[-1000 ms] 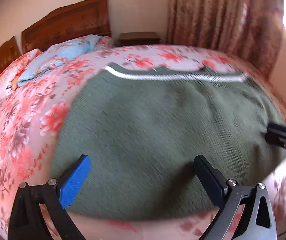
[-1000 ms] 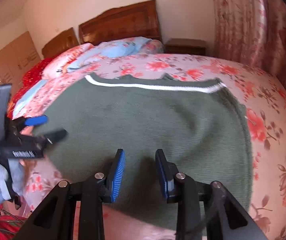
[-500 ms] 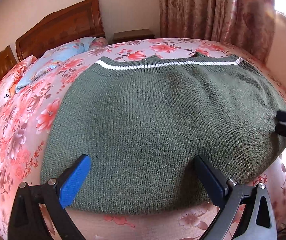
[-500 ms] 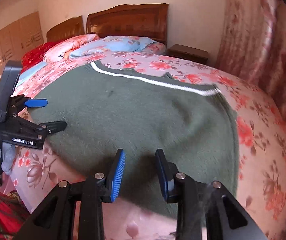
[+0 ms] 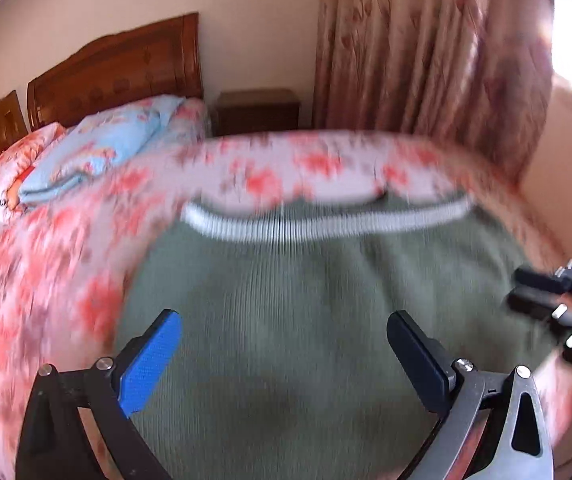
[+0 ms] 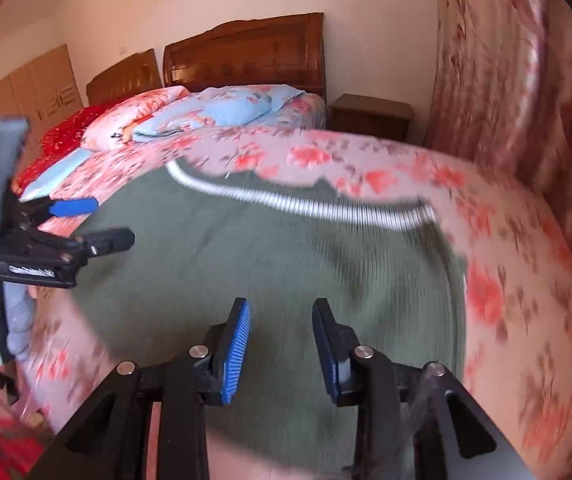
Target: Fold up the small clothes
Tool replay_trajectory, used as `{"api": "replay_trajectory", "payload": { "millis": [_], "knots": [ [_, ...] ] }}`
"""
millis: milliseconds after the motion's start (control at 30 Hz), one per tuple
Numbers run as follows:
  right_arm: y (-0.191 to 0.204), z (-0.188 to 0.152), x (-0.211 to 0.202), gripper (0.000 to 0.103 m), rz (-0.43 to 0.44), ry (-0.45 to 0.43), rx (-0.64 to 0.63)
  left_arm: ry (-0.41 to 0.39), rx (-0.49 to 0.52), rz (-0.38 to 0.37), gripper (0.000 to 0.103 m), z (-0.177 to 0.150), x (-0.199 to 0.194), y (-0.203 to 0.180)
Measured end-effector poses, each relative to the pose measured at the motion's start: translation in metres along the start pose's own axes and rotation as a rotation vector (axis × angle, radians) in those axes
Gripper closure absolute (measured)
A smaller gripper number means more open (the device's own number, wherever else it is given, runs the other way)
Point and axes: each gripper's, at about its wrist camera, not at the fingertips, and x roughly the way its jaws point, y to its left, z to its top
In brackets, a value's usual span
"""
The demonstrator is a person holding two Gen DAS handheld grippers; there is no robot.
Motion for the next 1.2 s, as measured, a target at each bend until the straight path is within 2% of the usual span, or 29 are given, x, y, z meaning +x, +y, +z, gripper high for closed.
{"api": "replay_trajectory", "payload": {
  "millis": [67,167,233,300,367,400,500,567,633,700,733,800,867,967,1067,1200],
  "knots": [
    [0.000,0.021,0.020,0.070,-0.030,0.018,0.019,-0.003,0.007,0.054,0.000,0.022,0.021,0.000],
    [-0.002,0.049,0.053,0.070,-0.003,0.049,0.069,0.058,0.025,0.110,0.000,0.042,0.062,0.004],
    [0.001,0.057,0.076,0.070,0.003,0.101,0.046,0.096,0.046,0.140,0.000,0.041,0.081,0.008],
    [0.003,0.051,0.092,0.070,0.004,0.146,0.006,0.140,0.048,0.138,0.000,0.027,0.100,0.017],
    [-0.006,0.041,0.087,0.070,0.025,0.096,-0.002,0.111,-0.025,0.052,0.000,0.025,0.094,0.034],
    [-0.012,0.037,0.085,0.070,0.018,0.090,0.019,0.110,-0.038,0.038,0.000,0.025,0.094,0.038],
    [-0.041,0.026,0.072,0.075,-0.057,0.077,0.103,0.122,-0.005,0.055,0.000,0.024,0.098,0.032],
    [-0.062,0.020,0.065,0.081,-0.003,0.065,0.207,0.121,0.023,0.087,0.000,0.023,0.099,0.026],
    [-0.064,0.024,0.062,0.081,-0.020,0.079,0.233,0.125,0.012,0.076,0.000,0.024,0.099,0.028],
    [-0.049,0.032,0.061,0.078,-0.079,0.085,0.210,0.126,0.005,0.068,0.000,0.021,0.099,0.025],
    [-0.037,0.036,0.062,0.078,-0.074,0.081,0.188,0.125,0.004,0.067,0.000,0.021,0.099,0.025],
    [-0.011,0.047,0.067,0.078,0.002,0.063,0.133,0.127,0.008,0.073,0.000,0.022,0.101,0.025],
    [0.019,0.055,0.076,0.077,0.040,0.064,0.044,0.128,0.006,0.070,0.000,0.024,0.105,0.027],
    [0.037,0.054,0.095,0.077,-0.004,0.119,-0.052,0.127,0.004,0.069,0.000,0.024,0.106,0.026],
    [0.015,0.049,0.088,0.074,0.016,0.103,-0.007,0.126,0.005,0.069,0.000,0.024,0.107,0.025],
    [-0.041,0.034,0.070,0.075,-0.114,0.100,0.089,0.124,0.002,0.067,0.000,0.023,0.105,0.026]
  ]
}}
